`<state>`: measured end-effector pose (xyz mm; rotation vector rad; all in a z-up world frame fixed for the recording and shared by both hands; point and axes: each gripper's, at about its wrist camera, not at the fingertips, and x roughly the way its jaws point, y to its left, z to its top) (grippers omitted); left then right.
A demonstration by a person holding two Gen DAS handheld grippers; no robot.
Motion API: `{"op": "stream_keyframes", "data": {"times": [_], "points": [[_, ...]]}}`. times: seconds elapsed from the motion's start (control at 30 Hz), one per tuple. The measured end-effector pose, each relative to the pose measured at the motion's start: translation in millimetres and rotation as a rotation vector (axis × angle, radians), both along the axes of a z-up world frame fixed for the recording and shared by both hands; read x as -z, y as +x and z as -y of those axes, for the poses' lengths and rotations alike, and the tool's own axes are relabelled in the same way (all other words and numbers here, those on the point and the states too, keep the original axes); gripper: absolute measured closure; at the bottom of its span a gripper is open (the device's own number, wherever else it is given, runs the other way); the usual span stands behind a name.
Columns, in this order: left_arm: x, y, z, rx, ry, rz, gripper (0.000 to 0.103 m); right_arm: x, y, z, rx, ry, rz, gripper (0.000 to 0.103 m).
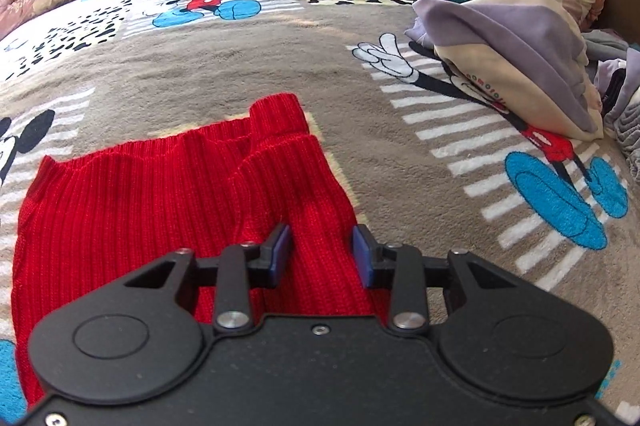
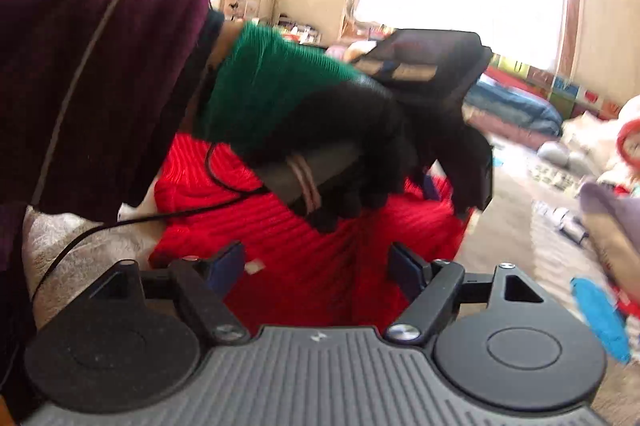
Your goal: Fold clothes
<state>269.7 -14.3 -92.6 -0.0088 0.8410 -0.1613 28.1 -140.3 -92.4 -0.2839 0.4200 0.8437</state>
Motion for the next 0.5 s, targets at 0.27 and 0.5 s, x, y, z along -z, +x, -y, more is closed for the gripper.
{"op": "stream_keyframes", "data": {"times": [0.27, 0.5], "points": [[3, 7, -3, -0.03, -0.016, -0.024, 0.062, 14, 20, 11, 0.021, 0.038, -0.158, 0.015], [-28, -31, -16, -0.016, -0.076, 0.054, 0.063, 12, 4, 22, 0.051, 0.102, -0.108, 0.021]]}}
